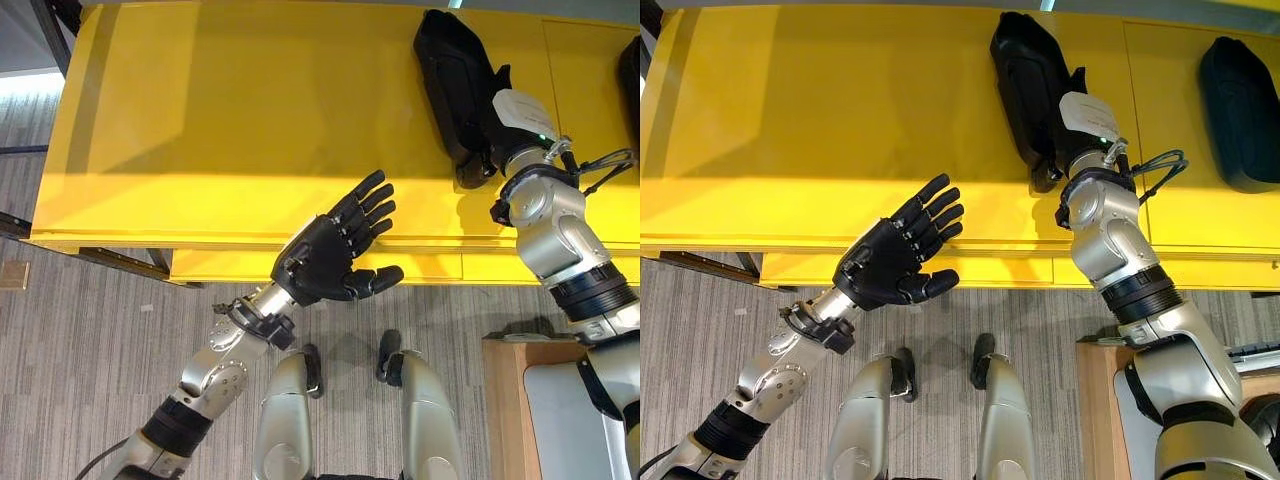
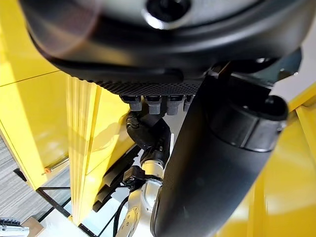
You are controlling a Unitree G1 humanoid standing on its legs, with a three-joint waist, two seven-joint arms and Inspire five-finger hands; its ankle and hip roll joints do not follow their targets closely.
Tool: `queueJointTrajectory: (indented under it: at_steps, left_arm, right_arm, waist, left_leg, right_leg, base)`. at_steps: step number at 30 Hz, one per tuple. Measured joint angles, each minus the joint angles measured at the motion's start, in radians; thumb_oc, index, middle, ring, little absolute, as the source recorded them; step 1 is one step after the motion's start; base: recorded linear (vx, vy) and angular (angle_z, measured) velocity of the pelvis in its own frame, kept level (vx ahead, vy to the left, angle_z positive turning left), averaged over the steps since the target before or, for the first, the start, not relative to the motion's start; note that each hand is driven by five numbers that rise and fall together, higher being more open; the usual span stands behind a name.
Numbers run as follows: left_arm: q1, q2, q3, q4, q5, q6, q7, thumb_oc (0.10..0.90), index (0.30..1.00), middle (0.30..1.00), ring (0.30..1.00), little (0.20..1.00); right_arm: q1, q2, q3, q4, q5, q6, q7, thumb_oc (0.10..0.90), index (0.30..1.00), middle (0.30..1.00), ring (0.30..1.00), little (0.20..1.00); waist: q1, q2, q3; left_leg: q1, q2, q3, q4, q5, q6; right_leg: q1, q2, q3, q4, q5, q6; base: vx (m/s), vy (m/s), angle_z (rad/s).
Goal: Move parts from the plastic box to the shelf.
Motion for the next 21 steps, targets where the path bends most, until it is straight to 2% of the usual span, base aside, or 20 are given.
queueJointTrajectory:
  at_steps: [16, 21]
  left_arm:
    - [0.000, 0.000, 0.000, 0.000, 0.000, 0.001, 0.001, 0.900, 1.000, 1.000, 1.000, 1.000]
    - [0.000, -0.001, 0.000, 0.000, 0.001, 0.001, 0.003, 0.900, 1.000, 1.000, 1.000, 1.000]
  right_arm:
    - [0.024, 0.015, -0.026, -0.019, 0.037, 0.001, -0.005, 0.900, 1.000, 1.000, 1.000, 1.000]
    - [0.039, 0.028, -0.023, -0.028, 0.056, -0.017, -0.061, 0.900, 1.000, 1.000, 1.000, 1.000]
  waist:
    - [-0.014, 0.000, 0.000]
    - [-0.017, 0.000, 0.000]
  left_leg:
    - [0.013, -0.002, 0.006, -0.006, -0.003, 0.000]
    - [0.021, -0.003, 0.016, -0.012, -0.003, 0.001]
  right_leg:
    - [0.008, -0.001, 0.003, -0.001, -0.001, 0.002]
    - [0.008, -0.001, 0.012, -0.001, -0.001, 0.003]
  base:
    - [0.00, 0.000, 0.00]
    - [0.01, 0.021, -0.04]
